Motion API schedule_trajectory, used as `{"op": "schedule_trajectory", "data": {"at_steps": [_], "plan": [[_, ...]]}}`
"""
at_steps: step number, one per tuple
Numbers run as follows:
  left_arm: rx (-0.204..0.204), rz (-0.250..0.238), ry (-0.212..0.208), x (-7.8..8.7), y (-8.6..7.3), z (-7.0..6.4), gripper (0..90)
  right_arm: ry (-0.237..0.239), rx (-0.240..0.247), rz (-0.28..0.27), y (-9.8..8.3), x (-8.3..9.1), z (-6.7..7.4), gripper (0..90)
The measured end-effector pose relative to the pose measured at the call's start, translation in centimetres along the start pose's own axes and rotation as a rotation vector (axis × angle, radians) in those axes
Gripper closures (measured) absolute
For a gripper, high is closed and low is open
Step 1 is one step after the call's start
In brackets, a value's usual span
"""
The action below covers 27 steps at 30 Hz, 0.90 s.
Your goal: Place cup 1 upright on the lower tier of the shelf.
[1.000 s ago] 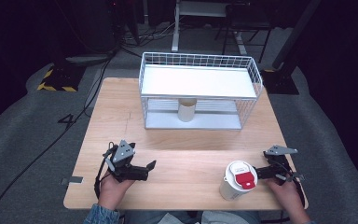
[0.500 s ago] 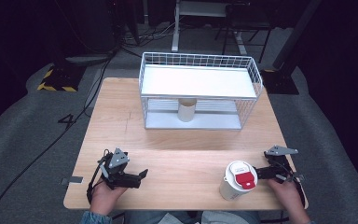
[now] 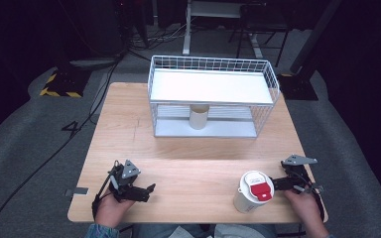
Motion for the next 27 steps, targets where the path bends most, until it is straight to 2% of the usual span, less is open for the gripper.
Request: {"op": "schedule_trajectory", "data": {"at_steps": [1, 7, 11, 13, 19, 27], "plan": [[-0.005, 0.003, 0.007, -0.1, -0.1, 0.1, 0.1, 0.0, 0.0, 0.0, 0.0, 0.0, 0.0, 0.5], [0.022, 0.035, 0.036, -0.6, -0.6, 0.6, 0.1, 0.0, 0.0, 0.0, 0.0, 0.0, 0.0, 0.5], [0.062, 0.074, 0.042, -1.0, -1.0, 0.8, 0.1, 0.0, 0.0, 0.0, 0.0, 0.0, 0.0, 0.5], [0.055, 0.09, 0.048, -1.3, -1.1, 0.7, 0.1, 0.0, 0.0, 0.0, 0.0, 0.0, 0.0, 0.3], [0.059, 0.046, 0.046, -1.5, -1.4, 1.0, 0.0, -0.004, -0.004, 0.001, 0.0, 0.0, -0.1, 0.2], [0.068, 0.046, 0.053, -1.5, -1.4, 1.1, 0.1, -0.014, -0.015, 0.0, 0.0, 0.0, -0.1, 0.1]]}}
Point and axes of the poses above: each handheld gripper's, and its own axes: x roughly backward along the jaws, y roughly out of its top, z roughly to its left, the point moved 4 cm from there along -x, roughly forward along the jaws, and after that the axes turned 2 degrees about y, right-handed, at the moved point
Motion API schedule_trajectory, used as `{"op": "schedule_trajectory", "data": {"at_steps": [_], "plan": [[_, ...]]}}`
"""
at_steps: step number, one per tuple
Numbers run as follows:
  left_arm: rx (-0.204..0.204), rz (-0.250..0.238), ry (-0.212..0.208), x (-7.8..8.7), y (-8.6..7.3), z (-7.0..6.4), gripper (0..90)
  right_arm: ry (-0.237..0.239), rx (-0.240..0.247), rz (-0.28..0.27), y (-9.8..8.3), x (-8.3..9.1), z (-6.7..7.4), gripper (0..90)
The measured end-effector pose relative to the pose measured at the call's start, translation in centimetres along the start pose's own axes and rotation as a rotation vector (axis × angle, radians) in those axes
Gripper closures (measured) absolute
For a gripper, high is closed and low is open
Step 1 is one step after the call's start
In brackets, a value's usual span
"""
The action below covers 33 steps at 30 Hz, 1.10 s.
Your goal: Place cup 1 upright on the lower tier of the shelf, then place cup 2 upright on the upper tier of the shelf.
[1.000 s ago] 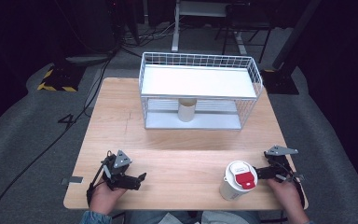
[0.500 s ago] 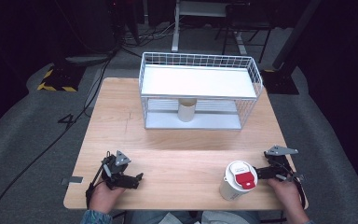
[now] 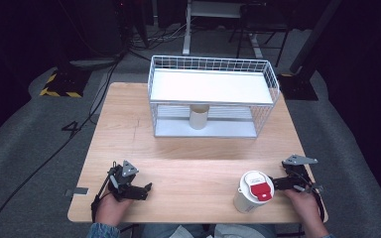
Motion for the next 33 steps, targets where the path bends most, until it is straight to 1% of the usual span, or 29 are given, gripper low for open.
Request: {"op": "schedule_trajectory", "data": {"at_steps": [10, 12, 15, 18, 19, 25, 31, 33], "plan": [[-0.001, 0.0, 0.001, 0.0, 0.0, 0.0, 0.1, -0.007, -0.005, -0.003, 0.0, 0.1, -0.1, 1.1], [-0.001, 0.0, 0.001, 0.0, 0.0, 0.0, 0.1, -0.017, 0.011, -0.005, 0.0, 0.3, -0.1, 3.9], [0.001, -0.001, 0.001, 0.0, 0.0, 0.0, 0.1, -0.015, 0.017, -0.021, 0.0, 0.5, -0.1, 4.7], [0.0, -0.001, 0.0, 0.0, 0.0, 0.0, 0.1, -0.012, 0.012, -0.033, 0.1, 0.8, -0.1, 4.7], [0.0, -0.001, 0.0, 0.0, 0.0, 0.0, 0.1, -0.004, 0.002, -0.047, 0.1, 1.1, -0.2, 4.7], [0.001, -0.001, 0.0, 0.0, 0.0, 0.0, 0.1, 0.023, -0.008, -0.083, 0.2, 2.1, -0.2, 4.6], [0.0, -0.001, 0.0, 0.0, 0.0, 0.0, 0.1, 0.05, -0.008, -0.122, 0.7, 3.3, 0.1, 3.0], [0.0, -0.001, 0.0, 0.0, 0.0, 0.0, 0.1, 0.053, -0.003, -0.131, 0.9, 3.6, 0.3, 0.3]]}}
Point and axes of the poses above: each handheld gripper's, and its own axes: x roughly backward along the jaws, y roughly out of its top, z roughly to its left, the point moved 4 cm from there along -x, roughly forward along the jaws, and after that the axes turned 2 degrees about y, right-handed, at the moved point
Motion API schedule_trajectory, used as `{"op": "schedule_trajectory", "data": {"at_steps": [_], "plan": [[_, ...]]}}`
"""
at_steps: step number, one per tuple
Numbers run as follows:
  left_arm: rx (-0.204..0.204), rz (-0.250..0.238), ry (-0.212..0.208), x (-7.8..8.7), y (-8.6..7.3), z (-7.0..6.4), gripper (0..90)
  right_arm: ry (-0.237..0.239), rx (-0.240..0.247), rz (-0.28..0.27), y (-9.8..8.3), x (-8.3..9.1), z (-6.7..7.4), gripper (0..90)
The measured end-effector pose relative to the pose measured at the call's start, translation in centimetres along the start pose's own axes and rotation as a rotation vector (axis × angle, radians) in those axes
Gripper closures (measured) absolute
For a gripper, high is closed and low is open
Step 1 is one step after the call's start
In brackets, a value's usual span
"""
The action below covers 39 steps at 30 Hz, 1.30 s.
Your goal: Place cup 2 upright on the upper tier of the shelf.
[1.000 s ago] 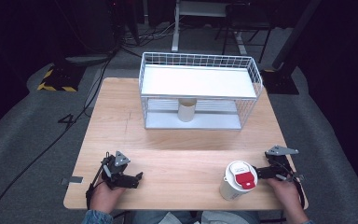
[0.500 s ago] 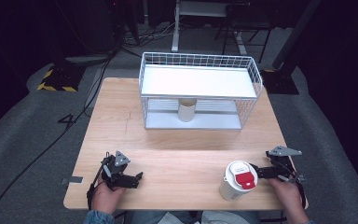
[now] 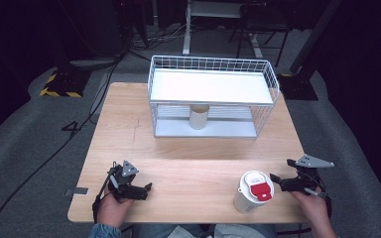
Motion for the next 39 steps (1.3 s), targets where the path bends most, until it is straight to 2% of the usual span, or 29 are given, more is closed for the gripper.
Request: {"op": "schedule_trajectory", "data": {"at_steps": [9, 22, 25, 35, 39], "plan": [[0.0, 0.0, 0.0, 0.0, 0.0, 0.0, 0.1, 0.019, 0.028, -0.015, 0.7, 1.3, 0.9, 0.0], [0.003, 0.001, 0.002, 0.0, 0.0, 0.0, 0.1, 0.049, 0.044, -0.045, 1.4, 4.7, 2.6, 0.0], [0.003, 0.002, 0.004, 0.0, 0.0, 0.0, 0.1, 0.064, 0.055, -0.049, 1.4, 5.6, 3.4, 0.0], [0.003, 0.001, 0.004, 0.0, 0.0, 0.0, 0.1, 0.113, 0.077, -0.057, 1.6, 6.9, 5.2, 0.0], [0.003, 0.001, 0.004, 0.0, 0.0, 0.0, 0.1, 0.146, 0.109, -0.056, 1.8, 7.5, 6.7, 0.0]]}}
Point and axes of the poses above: each handheld gripper's, and its own axes: x roughly backward along the jaws, y roughly out of its top, z roughly to its left, the point moved 4 cm from there along -x, roughly forward along the jaws, and after that the axes turned 2 degrees about y, right-handed, at the moved point
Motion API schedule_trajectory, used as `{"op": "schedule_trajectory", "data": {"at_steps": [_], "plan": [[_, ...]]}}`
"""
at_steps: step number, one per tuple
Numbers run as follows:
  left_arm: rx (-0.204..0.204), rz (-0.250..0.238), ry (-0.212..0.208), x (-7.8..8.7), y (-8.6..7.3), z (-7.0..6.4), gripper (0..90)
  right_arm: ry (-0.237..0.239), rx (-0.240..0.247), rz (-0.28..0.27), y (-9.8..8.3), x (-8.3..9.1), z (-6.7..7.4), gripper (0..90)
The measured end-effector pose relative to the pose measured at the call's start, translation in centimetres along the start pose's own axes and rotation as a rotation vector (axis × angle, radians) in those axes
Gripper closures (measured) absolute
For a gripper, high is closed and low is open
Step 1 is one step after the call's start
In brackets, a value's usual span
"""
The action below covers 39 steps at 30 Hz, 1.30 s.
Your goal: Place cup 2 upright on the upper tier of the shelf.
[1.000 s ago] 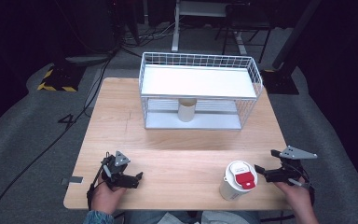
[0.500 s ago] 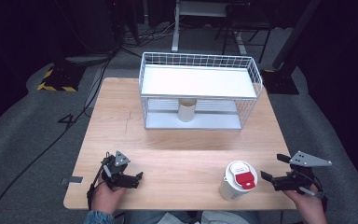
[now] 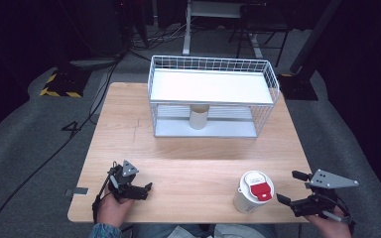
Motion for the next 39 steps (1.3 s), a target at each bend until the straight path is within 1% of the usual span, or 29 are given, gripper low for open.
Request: {"op": "schedule_trajectory", "data": {"at_steps": [4, 8, 11, 14, 17, 19, 20, 26, 27, 29, 30, 39], "plan": [[0.001, 0.0, 0.0, 0.0, 0.0, 0.0, 0.1, 0.018, 0.022, 0.0, 0.1, 0.1, 1.0, 0.0], [0.0, 0.001, 0.001, 0.0, 0.0, 0.0, 0.1, 0.036, 0.029, -0.002, 0.1, -0.1, 1.8, 0.0], [0.0, 0.001, 0.0, 0.0, 0.0, 0.0, 0.1, 0.076, 0.034, -0.013, 0.2, -0.5, 2.5, 0.0], [0.0, 0.001, 0.0, 0.0, 0.0, 0.0, 0.1, 0.09, 0.053, -0.004, 0.2, -1.0, 3.1, 0.0], [0.001, 0.001, -0.001, 0.0, 0.0, 0.0, 0.1, 0.109, 0.061, 0.004, 0.0, -1.5, 3.6, 0.0], [0.0, 0.001, 0.0, 0.0, 0.0, 0.0, 0.1, 0.112, 0.06, 0.006, 0.0, -1.7, 3.7, 0.0], [0.0, 0.001, 0.001, 0.0, 0.0, 0.0, 0.1, 0.107, 0.069, 0.011, -0.1, -2.0, 3.8, 0.0], [0.001, 0.001, 0.0, 0.0, 0.0, 0.0, 0.1, 0.144, 0.07, 0.017, -0.4, -3.1, 4.4, 0.0], [0.001, 0.001, 0.0, 0.0, 0.0, 0.0, 0.1, 0.144, 0.07, 0.017, -0.4, -3.1, 4.4, 0.0], [0.0, 0.001, 0.0, 0.0, 0.0, 0.0, 0.1, 0.154, 0.073, 0.024, -0.6, -3.8, 4.7, 0.0], [0.001, 0.001, -0.001, 0.0, 0.0, 0.0, 0.1, 0.152, 0.077, 0.028, -0.7, -4.1, 4.8, 0.0], [0.0, 0.0, 0.0, 0.0, 0.0, 0.0, 0.1, 0.164, 0.056, 0.003, -1.2, -5.8, 5.1, 0.0]]}}
Point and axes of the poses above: each handheld gripper's, and its own axes: x roughly backward along the jaws, y roughly out of its top, z roughly to its left, the point moved 4 cm from there along -x, roughly forward along the jaws, and after that the axes turned 2 degrees about y, right-handed, at the moved point
